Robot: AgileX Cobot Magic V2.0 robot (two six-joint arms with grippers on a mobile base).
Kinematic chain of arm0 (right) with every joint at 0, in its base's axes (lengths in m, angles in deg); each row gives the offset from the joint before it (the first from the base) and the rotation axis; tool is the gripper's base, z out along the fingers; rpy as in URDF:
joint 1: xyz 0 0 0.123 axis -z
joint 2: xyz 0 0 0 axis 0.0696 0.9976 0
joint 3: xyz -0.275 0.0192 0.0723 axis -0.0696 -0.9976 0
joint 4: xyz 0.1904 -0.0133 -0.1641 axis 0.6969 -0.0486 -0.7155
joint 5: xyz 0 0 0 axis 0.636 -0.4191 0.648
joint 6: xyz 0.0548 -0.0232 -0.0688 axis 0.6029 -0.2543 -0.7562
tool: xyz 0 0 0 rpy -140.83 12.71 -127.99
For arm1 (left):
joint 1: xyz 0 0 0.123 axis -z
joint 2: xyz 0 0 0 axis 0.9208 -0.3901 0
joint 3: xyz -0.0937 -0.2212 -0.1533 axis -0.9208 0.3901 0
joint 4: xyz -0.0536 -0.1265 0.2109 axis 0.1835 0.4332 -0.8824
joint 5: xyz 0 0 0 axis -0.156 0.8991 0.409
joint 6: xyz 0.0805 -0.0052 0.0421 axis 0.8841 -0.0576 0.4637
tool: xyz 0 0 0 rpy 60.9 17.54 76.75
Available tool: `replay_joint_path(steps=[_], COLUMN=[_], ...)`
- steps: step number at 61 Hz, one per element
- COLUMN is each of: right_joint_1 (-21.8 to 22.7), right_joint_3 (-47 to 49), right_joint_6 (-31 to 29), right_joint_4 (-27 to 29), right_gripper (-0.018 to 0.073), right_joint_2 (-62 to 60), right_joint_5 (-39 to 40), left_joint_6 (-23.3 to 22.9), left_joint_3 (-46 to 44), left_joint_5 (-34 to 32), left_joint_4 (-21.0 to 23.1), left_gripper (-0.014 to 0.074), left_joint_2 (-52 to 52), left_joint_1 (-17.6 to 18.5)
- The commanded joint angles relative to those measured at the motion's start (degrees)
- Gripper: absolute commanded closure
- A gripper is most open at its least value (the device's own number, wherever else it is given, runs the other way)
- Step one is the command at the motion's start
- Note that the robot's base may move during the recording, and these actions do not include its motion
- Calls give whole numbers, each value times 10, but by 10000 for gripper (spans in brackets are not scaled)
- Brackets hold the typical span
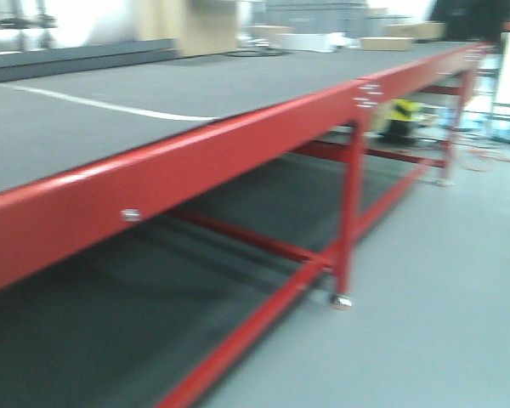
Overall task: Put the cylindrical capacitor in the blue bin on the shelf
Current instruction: 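Drive the base away from the table toward the bin shelf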
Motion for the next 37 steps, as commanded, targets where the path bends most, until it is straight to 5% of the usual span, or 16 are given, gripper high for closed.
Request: replay_joint_path(steps=[1,37], right_joint_1=[1,1], right_joint_3=[4,4], right_joint_6=[-5,-5], right_joint_4=[-3,-3], right_gripper=[691,691], right_joint_2=[-3,-3], right_joint_5=[14,14], left_joint_6=[2,2], left_joint_3=[-1,-1], left_joint_5=[-13,-13], left_joint_4=[3,3], left_gripper=[707,707], left_joint_2=[-1,-1], left_joint_1=[2,2])
